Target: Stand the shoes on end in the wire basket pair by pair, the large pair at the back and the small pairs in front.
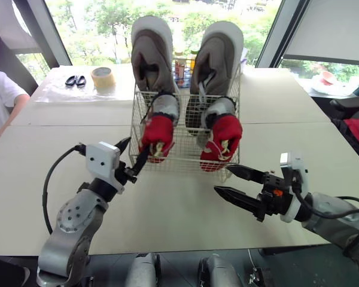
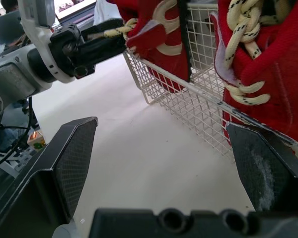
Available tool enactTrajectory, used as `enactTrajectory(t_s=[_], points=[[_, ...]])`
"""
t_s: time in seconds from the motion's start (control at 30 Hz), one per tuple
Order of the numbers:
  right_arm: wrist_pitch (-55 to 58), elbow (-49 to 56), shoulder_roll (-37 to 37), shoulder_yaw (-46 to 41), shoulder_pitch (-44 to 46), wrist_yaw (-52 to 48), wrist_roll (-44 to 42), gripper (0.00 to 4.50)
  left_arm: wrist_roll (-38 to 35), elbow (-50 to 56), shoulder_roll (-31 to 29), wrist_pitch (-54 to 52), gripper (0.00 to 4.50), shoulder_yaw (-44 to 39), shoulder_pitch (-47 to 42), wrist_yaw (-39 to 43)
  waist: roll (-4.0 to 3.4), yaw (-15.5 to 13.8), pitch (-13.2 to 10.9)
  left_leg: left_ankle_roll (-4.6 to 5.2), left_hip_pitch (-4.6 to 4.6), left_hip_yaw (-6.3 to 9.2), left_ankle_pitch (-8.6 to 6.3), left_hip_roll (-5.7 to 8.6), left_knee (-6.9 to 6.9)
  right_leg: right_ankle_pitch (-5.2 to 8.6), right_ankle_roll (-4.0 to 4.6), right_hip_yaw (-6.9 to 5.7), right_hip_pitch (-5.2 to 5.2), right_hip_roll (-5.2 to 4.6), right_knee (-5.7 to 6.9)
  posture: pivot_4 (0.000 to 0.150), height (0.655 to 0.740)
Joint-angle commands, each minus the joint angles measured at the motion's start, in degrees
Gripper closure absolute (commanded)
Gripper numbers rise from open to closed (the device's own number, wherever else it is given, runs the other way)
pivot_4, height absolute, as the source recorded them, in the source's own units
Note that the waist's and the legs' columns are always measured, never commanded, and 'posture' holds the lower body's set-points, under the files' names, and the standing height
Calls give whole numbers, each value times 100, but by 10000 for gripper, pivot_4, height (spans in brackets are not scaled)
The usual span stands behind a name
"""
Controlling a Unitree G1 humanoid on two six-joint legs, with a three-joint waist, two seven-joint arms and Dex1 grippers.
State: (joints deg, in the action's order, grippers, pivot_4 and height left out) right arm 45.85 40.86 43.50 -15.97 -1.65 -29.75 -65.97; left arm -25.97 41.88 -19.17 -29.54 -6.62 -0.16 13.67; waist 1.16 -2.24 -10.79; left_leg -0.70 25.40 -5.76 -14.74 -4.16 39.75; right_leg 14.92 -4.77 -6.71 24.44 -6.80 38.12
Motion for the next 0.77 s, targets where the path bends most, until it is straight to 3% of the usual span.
enactTrajectory(t_s=[0.03,0.17,0.27,0.47,0.77], points=[[-87,49,44,-37,65,-58,-21,0,-1138,423,-7,-537,3555,-651,151,-93,0,7,0,0,0,1,0,-2,0,0,0,0,0,1,0,1500,6938],[-87,-5,100,-107,-22,-159,23,0,-3084,341,-521,-1176,3555,-1760,699,60,-2,18,0,0,-1,3,-1,-10,0,0,0,0,1,6,0,1500,6938],[-82,0,193,-200,-217,-288,104,0,-4006,216,-1102,-1507,3555,-2126,1045,204,-6,-8,-1,0,-2,9,-2,-18,0,1,1,0,3,10,0,1500,6938],[-155,-13,300,-419,-677,-522,295,0,-4194,-19,-1884,-1704,3555,-2185,1544,656,-12,-2,0,3,-2,7,-8,-13,9,14,26,1,-5,4,-12,1500,6938],[-406,-130,253,-472,-995,-840,633,0,-3572,-368,-1739,-1209,3555,-1793,1883,1382,-22,-6,3,4,0,-7,-12,-19,6,14,30,3,3,5,-19,1500,6938]])
